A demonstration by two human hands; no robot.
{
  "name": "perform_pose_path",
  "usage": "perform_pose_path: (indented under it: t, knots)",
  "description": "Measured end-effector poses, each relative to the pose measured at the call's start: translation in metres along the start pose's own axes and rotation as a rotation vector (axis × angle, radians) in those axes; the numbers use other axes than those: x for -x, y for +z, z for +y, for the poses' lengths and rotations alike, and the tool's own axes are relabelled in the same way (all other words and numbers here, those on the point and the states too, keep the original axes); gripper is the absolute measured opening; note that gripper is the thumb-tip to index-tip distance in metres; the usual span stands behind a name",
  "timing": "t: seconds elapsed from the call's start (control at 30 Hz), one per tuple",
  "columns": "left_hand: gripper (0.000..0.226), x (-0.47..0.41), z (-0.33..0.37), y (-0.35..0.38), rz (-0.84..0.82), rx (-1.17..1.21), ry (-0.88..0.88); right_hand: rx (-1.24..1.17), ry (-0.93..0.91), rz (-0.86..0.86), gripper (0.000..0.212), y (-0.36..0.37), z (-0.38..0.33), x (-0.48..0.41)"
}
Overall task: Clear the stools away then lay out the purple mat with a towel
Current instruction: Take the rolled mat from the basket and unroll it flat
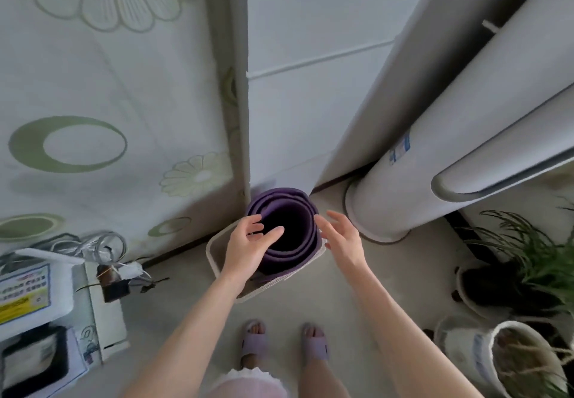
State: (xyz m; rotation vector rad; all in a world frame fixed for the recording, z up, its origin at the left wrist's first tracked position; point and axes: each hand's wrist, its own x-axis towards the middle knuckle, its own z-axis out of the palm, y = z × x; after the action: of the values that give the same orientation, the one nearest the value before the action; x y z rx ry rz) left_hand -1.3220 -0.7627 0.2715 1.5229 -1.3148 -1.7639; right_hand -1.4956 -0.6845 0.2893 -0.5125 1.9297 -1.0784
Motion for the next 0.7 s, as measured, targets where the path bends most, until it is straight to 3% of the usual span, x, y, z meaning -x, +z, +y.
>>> perform_pose_path:
  t: [0.23, 0.47, 0.7]
  knots:
    - [0.054, -0.02, -0.016, 0.034, 0.183, 0.054, -0.05, 0.107, 0.007, -0.174, 0.073, -0.015, -0.003, -0.06]
    - [0.071, -0.021, -0.063, 0.101, 0.574, 0.16, -0.214, 0.21, 0.021, -0.442, 0.069, -0.035, 0.03, -0.114]
    - [0.101, -0.033, -0.112, 0.149, 0.893, 0.135, -0.317, 0.207, -0.026, -0.54, 0.077, -0.04, 0.069, -0.167]
